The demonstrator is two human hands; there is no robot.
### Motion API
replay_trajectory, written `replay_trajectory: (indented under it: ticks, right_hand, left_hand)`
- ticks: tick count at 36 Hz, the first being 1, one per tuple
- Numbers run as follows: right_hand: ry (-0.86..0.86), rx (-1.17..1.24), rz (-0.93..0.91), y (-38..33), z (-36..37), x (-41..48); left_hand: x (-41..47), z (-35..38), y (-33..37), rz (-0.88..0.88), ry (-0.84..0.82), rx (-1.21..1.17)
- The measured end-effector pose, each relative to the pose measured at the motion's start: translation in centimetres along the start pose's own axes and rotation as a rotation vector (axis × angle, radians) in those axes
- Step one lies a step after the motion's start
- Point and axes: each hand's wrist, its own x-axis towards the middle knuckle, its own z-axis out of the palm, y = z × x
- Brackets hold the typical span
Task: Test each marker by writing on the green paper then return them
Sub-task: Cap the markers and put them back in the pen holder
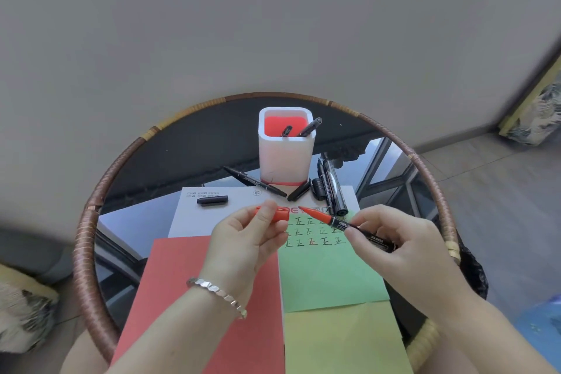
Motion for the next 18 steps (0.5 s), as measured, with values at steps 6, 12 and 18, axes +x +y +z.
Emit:
replay_trajectory:
  ticks: [6, 12, 18]
  right_hand:
    - [-0.011, -0.041, -0.007, 0.03, -0.3, -0.17]
    - [-0.038, -0.055, -0.01, 0.04, -0.23, -0.34]
    - [-0.058, -0.079, -0.059, 0.12, -0.05, -0.28]
  left_hand:
    - [-0.14, 0.05, 0.18, 0.008, 0.004, -0.002]
    - [-0.32, 0.13, -0.01, 0.016, 0.005, 0.07]
    - [-0.77, 0.39, -0.38, 0.038, -0.071, 0.2]
